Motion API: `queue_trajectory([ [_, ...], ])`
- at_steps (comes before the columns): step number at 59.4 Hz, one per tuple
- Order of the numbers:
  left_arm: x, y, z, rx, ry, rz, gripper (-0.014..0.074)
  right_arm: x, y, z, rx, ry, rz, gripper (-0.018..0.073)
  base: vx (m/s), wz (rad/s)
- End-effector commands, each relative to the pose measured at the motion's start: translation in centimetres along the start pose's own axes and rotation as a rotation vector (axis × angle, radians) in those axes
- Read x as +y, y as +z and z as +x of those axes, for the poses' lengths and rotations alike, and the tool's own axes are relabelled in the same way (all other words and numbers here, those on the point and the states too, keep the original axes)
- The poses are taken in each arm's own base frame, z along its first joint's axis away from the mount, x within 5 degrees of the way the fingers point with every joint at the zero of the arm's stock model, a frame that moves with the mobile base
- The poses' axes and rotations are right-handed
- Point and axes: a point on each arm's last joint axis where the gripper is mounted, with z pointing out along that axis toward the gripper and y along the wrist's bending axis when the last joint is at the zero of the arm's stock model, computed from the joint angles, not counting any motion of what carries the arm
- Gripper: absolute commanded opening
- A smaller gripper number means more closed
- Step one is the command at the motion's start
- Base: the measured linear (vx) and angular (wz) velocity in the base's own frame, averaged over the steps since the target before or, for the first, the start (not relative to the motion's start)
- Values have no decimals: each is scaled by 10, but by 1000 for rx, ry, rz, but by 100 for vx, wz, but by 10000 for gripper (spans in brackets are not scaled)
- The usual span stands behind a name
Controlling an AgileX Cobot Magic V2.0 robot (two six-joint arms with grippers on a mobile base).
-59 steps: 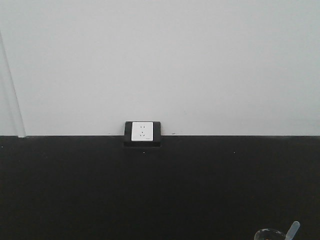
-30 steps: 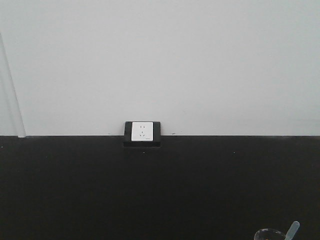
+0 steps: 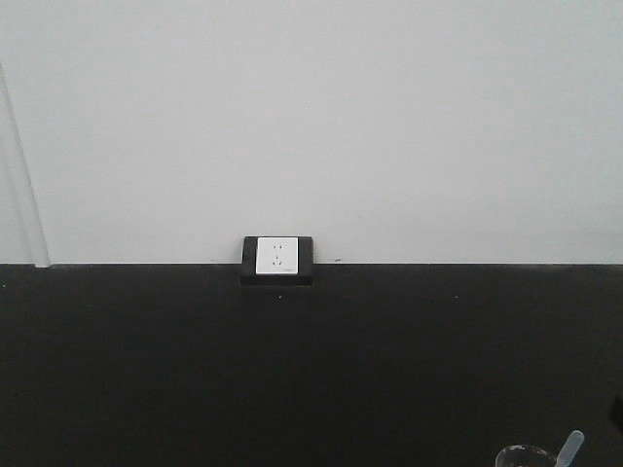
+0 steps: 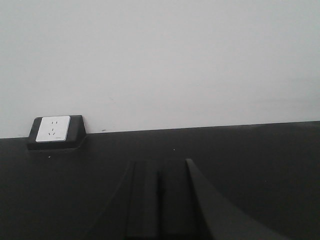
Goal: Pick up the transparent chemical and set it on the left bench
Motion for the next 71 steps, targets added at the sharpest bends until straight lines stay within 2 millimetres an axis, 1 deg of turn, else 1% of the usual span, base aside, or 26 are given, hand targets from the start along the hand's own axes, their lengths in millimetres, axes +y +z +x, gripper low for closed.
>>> queue_trajectory([
  [1, 0, -1, -3, -81, -9, -2, -3, 1, 7, -19, -133, -4, -13, 146, 0, 0],
  [9, 0, -1, -3, -81, -9, -2, -3, 0, 14, -12, -100, -2, -11, 320, 0, 0],
  [14, 0, -1, -3, -81, -9, -2, -3, 0, 19, -9, -92, -1, -12, 469, 0, 0],
  [21, 0, -1, -3, -81, -9, -2, -3, 0, 23, -8, -108, -1, -16, 627, 0, 0],
  [24, 0, -1, -3, -81, -9, -2, -3, 0, 25, -7, -116, 15, -13, 671, 0, 0],
  [28, 0, -1, -3, -81, -9, -2, -3, -2, 27, -5, -109, 98, 0, 709, 0, 0],
  [36, 0, -1, -3, -81, -9, -2, -3, -8, 38, 11, -24, 352, 63, 704, 0, 0],
  [46, 0, -1, -3, -81, -9, -2, -3, -11, 59, 40, 103, 490, 101, 644, 0, 0],
  [49, 0, -1, -3, -81, -9, -2, -3, -11, 65, 52, 148, 537, 110, 615, 0, 0],
  [52, 0, -1, -3, -81, -9, -2, -3, -10, 71, 61, 181, 556, 105, 589, 0, 0],
  [59, 0, -1, -3, -81, -9, -2, -3, -4, 80, 76, 240, 540, 39, 536, 0, 0],
  [66, 0, -1, -3, -81, -9, -2, -3, 0, 86, 87, 258, 566, -11, 502, 0, 0],
  [71, 0, -1, -3, -81, -9, -2, -3, 0, 89, 93, 269, 588, -9, 466, 0, 0],
])
